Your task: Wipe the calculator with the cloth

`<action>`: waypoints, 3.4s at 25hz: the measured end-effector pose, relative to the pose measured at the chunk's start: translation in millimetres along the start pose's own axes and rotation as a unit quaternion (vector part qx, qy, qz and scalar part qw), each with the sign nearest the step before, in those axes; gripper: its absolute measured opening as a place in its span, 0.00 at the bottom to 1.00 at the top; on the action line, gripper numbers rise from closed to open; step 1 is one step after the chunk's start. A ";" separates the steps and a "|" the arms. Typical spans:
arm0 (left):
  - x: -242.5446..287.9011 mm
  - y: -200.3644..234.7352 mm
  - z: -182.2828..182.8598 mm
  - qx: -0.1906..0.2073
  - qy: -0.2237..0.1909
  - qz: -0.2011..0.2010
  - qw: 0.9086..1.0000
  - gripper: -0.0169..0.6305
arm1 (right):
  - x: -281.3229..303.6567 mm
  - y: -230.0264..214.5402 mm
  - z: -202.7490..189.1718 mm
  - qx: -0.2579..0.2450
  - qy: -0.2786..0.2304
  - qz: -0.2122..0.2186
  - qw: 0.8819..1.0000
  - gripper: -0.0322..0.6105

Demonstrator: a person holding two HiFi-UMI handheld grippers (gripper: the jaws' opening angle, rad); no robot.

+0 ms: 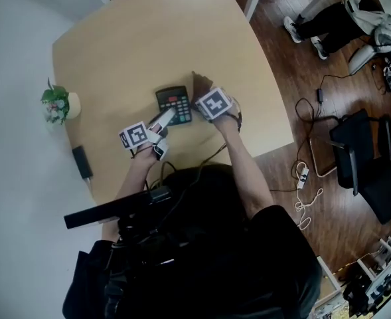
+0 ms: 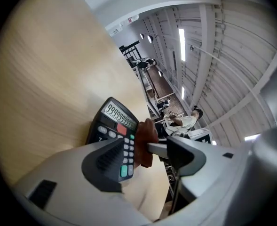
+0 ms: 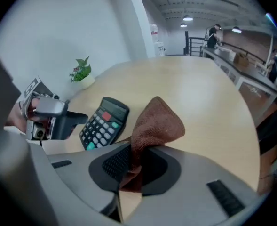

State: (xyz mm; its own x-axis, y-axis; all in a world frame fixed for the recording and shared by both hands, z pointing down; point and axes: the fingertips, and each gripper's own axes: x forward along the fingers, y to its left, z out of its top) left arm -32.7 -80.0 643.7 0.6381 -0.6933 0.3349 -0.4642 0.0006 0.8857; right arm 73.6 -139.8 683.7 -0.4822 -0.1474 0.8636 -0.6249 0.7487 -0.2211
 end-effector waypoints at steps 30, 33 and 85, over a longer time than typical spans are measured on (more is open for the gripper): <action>-41.1 91.5 83.8 -0.124 -0.136 0.010 0.983 0.47 | 54.6 30.3 68.7 0.046 -0.070 0.099 0.992 0.13; -43.0 90.1 76.3 -0.136 -0.139 -0.003 0.981 0.43 | 57.8 39.9 68.5 0.052 -0.088 0.116 0.988 0.13; -213.5 -230.3 46.5 0.014 -0.333 -0.491 0.805 0.03 | -234.3 121.1 89.6 0.283 -0.419 0.573 0.645 0.12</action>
State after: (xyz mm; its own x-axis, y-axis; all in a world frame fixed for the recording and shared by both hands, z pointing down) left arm -90.6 34.4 353.3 0.2399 -0.5813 -0.7775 0.0439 -0.7936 0.6069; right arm 55.9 -72.5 414.0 -0.8409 -0.1819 -0.5097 0.4274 0.3545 -0.8317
